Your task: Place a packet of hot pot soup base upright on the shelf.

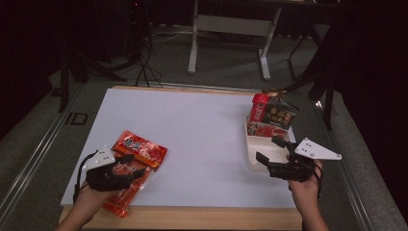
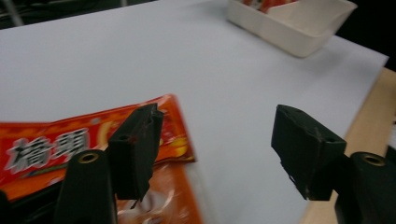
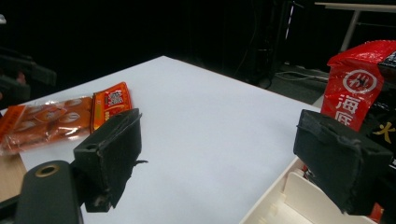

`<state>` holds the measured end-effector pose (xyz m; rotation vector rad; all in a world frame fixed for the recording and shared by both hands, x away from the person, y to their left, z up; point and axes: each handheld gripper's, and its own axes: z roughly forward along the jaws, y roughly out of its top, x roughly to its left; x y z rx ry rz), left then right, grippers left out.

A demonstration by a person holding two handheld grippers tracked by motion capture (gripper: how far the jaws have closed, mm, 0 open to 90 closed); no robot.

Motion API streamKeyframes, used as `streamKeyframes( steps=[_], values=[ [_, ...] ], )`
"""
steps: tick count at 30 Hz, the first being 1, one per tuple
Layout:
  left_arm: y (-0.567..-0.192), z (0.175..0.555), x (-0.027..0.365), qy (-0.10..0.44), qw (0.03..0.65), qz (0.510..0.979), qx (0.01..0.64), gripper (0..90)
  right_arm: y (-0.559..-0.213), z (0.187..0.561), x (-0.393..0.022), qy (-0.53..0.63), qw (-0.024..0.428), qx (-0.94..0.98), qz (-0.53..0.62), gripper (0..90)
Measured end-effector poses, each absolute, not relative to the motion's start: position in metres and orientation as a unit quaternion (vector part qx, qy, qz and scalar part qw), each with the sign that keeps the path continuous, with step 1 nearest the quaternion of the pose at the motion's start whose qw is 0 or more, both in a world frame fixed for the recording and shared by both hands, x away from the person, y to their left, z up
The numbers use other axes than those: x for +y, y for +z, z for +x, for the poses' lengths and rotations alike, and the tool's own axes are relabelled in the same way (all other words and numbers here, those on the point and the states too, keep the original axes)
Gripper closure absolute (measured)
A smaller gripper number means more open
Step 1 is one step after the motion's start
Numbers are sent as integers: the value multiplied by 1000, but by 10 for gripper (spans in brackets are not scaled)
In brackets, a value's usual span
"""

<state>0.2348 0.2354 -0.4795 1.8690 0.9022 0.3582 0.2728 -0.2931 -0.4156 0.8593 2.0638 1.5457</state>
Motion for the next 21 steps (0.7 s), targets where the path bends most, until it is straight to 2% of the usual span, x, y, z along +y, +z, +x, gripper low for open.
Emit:
streamKeyframes(
  steps=[8,14,15,20,21],
  values=[
    [-488,235,261,180,466,762,412,490,-416,269,-293,556,211,743,308,151],
    [-495,235,276,193,441,766,426,688,-417,269,-291,554,209,747,302,151],
    [-500,236,282,194,420,770,439,698,-417,269,-291,555,208,747,302,151],
    [-510,238,296,197,386,774,462,755,-418,270,-290,555,203,750,298,152],
    [-514,239,301,196,371,776,471,803,-420,270,-288,553,200,752,297,152]
  ],
)
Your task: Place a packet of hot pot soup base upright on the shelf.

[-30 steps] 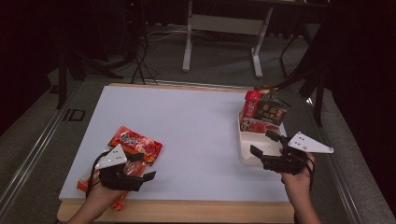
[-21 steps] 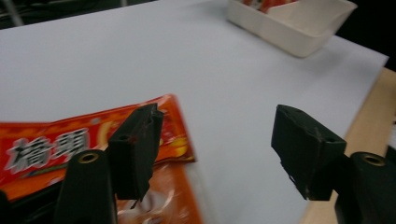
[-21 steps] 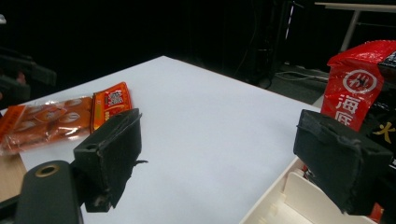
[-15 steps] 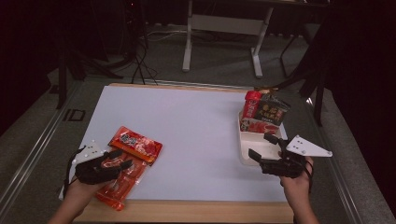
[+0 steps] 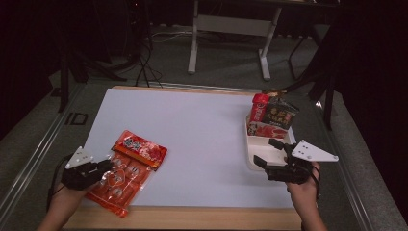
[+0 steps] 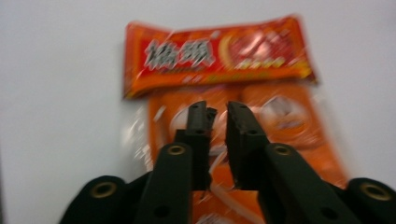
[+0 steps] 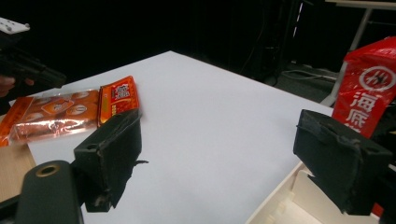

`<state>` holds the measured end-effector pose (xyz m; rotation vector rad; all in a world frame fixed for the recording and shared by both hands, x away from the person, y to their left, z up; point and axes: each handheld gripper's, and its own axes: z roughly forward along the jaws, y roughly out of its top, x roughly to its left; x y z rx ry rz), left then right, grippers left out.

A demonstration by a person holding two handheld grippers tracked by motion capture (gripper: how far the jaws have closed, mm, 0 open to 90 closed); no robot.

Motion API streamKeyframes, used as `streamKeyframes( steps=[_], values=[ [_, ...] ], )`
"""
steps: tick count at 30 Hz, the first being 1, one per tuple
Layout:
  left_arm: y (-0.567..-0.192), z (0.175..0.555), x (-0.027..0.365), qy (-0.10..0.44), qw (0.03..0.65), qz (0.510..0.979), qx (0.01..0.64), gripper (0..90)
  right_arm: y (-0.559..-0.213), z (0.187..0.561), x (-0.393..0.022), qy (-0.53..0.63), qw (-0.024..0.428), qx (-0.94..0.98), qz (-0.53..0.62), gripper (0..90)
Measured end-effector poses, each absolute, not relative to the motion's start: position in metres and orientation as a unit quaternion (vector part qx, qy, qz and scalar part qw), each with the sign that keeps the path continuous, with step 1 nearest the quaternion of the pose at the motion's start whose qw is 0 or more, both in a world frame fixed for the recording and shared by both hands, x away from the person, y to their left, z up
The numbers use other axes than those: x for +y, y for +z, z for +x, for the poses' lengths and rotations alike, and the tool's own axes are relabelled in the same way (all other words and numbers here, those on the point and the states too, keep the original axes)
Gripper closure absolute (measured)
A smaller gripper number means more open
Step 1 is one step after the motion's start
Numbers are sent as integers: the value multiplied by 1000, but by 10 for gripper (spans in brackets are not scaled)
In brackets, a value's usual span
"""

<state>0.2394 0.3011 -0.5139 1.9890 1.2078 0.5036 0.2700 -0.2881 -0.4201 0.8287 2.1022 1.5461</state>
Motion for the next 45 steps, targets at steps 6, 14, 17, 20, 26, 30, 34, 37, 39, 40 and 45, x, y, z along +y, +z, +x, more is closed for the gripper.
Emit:
streamKeyframes(
  steps=[6,14,17,20,26,30,34,37,39,40,45],
  values=[
    [-526,240,315,199,335,783,485,895,-423,271,-283,549,192,761,286,152],
    [-535,235,325,185,301,799,486,898,-424,271,-281,547,190,764,282,152],
    [-537,235,328,181,292,803,487,898,-423,271,-281,548,191,765,280,152],
    [-538,234,329,178,292,804,487,898,-423,271,-281,548,189,765,279,152],
    [-537,233,323,179,291,808,479,899,-424,271,-282,549,187,766,278,154],
    [-537,234,316,166,301,809,477,899,-424,271,-281,549,186,766,278,154],
    [-537,237,303,157,309,812,469,899,-424,271,-280,549,184,767,276,154],
    [-537,239,292,152,310,816,463,899,-424,271,-280,549,183,768,275,154],
    [-537,240,284,147,310,821,456,899,-424,271,-280,549,182,768,275,154],
    [-537,240,281,143,310,824,452,899,-425,271,-281,549,182,768,276,154],
    [-535,241,257,127,312,841,423,899,-425,271,-281,548,182,768,276,154]
  ],
)
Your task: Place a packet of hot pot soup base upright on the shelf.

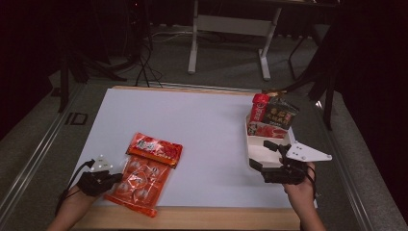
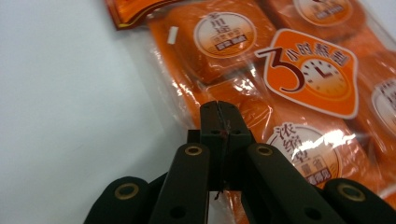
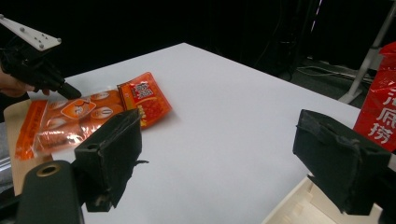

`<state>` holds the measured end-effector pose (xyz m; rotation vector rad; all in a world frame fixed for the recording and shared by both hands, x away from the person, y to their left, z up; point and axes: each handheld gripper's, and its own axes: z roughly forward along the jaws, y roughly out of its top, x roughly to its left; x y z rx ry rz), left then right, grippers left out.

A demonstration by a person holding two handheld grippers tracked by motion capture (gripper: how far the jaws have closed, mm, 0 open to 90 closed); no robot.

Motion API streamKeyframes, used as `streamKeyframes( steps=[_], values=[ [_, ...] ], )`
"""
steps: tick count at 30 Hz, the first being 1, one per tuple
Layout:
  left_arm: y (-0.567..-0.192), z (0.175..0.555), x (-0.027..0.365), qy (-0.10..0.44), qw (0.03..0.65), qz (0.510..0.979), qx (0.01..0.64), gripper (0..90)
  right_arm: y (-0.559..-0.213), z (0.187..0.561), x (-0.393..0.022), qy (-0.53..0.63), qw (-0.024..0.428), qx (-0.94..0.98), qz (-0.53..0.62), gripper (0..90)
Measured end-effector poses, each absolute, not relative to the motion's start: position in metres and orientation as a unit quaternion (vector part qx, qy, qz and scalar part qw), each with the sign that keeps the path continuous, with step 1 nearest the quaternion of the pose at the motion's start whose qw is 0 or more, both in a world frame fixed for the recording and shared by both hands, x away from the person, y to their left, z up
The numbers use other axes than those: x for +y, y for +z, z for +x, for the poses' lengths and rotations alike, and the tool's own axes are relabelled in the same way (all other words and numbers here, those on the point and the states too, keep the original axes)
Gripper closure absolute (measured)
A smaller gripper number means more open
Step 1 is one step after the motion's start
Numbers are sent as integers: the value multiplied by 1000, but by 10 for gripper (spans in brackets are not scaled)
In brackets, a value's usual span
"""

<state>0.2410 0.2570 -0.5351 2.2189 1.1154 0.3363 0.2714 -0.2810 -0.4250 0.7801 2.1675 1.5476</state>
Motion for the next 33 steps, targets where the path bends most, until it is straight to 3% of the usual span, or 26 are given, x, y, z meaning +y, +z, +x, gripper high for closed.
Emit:
streamKeyframes(
  steps=[11,33],
  values=[
    [-533,243,213,108,320,860,383,898,-425,270,-282,549,182,768,275,154],
    [-535,271,200,117,326,847,403,898,-428,271,-280,547,176,771,273,154]
  ],
)
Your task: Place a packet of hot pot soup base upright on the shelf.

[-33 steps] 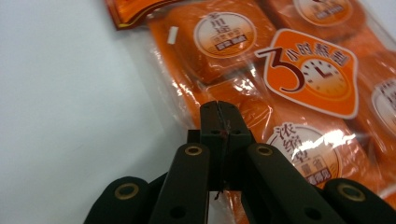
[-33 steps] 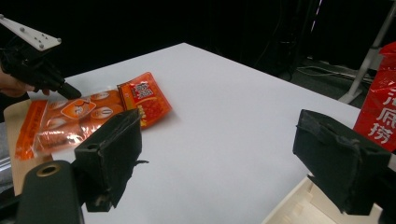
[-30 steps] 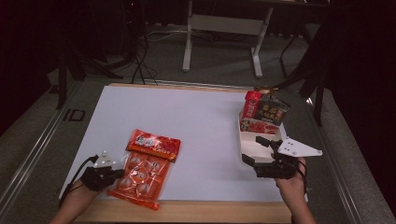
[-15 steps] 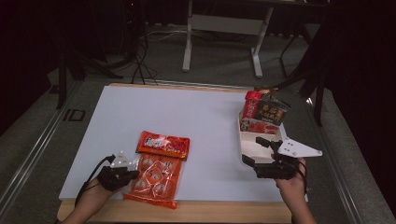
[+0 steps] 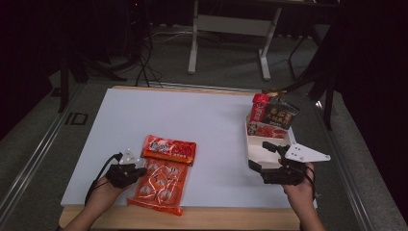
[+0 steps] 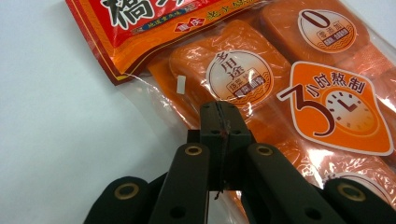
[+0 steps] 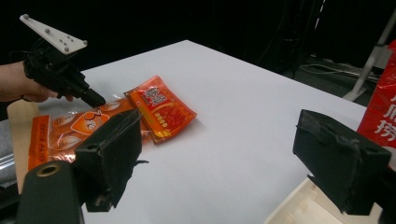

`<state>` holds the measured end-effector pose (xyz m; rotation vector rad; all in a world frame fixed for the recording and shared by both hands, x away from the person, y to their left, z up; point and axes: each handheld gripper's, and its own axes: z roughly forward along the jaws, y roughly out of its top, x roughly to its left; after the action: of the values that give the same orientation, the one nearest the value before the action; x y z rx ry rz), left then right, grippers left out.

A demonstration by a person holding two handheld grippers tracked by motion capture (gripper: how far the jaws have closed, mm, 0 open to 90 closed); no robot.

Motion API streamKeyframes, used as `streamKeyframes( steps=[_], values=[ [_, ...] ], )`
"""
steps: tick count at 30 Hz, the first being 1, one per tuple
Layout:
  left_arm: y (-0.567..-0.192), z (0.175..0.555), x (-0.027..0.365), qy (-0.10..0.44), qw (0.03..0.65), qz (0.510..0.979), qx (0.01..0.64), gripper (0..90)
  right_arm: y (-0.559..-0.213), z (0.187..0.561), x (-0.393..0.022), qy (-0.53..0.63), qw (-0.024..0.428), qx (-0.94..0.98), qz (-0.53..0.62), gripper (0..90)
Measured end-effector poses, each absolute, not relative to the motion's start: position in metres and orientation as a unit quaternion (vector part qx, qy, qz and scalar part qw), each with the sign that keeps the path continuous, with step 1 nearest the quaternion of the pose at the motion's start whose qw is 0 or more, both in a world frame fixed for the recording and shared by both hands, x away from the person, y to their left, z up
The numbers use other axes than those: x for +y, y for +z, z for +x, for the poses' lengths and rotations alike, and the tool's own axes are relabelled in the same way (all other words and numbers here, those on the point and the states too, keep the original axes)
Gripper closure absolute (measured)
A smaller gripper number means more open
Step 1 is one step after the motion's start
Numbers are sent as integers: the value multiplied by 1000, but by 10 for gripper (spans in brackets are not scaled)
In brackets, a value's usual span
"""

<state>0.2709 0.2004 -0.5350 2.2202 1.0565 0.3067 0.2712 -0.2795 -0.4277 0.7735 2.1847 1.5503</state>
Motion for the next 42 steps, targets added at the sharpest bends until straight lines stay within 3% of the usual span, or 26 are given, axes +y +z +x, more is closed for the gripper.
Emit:
streamKeyframes(
  steps=[13,23,30,42],
  values=[
    [-533,284,152,106,331,870,350,898,-428,270,-279,547,174,773,270,154],
    [-530,279,160,95,329,873,347,897,-427,269,-278,548,174,773,267,154],
    [-521,246,184,74,326,878,344,897,-429,270,-278,546,172,774,271,154],
    [-530,238,176,68,312,882,345,899,-431,272,-279,546,170,774,272,154]
  ],
)
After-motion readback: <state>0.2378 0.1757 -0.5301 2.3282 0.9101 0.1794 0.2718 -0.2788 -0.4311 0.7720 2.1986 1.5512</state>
